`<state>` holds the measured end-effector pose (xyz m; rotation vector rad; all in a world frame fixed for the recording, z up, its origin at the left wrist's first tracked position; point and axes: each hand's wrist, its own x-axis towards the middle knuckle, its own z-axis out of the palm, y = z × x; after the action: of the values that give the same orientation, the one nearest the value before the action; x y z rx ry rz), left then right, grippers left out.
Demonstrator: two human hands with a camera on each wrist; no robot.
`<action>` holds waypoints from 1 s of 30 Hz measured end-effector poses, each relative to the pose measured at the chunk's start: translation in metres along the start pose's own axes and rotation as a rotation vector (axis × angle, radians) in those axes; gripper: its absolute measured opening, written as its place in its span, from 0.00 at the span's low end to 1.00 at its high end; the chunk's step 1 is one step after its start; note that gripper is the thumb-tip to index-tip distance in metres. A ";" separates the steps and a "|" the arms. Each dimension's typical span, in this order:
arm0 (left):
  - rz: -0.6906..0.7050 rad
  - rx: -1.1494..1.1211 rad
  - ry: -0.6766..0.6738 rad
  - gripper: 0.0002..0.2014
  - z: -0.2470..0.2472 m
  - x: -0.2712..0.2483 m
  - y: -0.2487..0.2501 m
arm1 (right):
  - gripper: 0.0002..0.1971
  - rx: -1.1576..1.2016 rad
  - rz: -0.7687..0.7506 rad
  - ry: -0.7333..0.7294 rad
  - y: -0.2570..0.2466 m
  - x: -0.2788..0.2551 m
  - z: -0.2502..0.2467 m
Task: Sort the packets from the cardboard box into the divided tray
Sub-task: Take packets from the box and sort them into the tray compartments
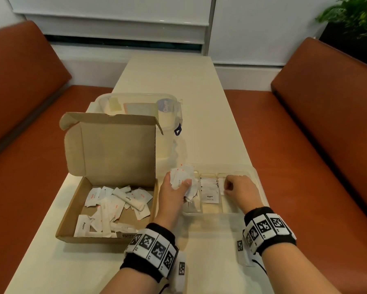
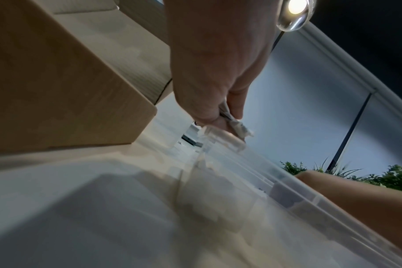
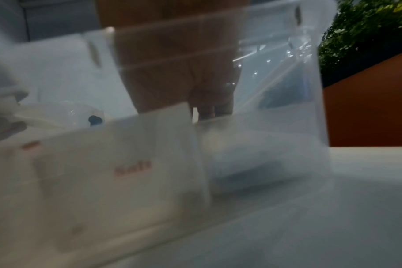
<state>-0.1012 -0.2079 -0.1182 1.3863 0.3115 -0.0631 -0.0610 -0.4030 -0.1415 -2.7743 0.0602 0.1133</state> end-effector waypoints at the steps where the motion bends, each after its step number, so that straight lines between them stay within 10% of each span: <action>1: 0.001 -0.002 -0.001 0.18 0.000 0.000 -0.001 | 0.07 0.012 0.005 0.000 0.001 0.000 0.001; 9: 0.003 0.001 -0.037 0.19 -0.002 -0.002 -0.001 | 0.03 -0.033 -0.023 0.104 -0.007 -0.005 -0.004; 17: -0.081 -0.187 -0.193 0.19 0.003 -0.004 0.006 | 0.11 0.916 0.010 -0.076 -0.067 -0.020 -0.030; 22: -0.079 -0.209 -0.212 0.19 0.001 -0.003 0.000 | 0.12 1.076 -0.039 -0.111 -0.067 -0.025 -0.034; 30: -0.053 -0.187 0.025 0.18 -0.009 0.007 -0.012 | 0.05 1.098 -0.012 0.141 -0.061 -0.022 -0.042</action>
<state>-0.0987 -0.2009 -0.1332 1.1948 0.3659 -0.0583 -0.0765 -0.3606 -0.0789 -1.6805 0.1027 -0.0987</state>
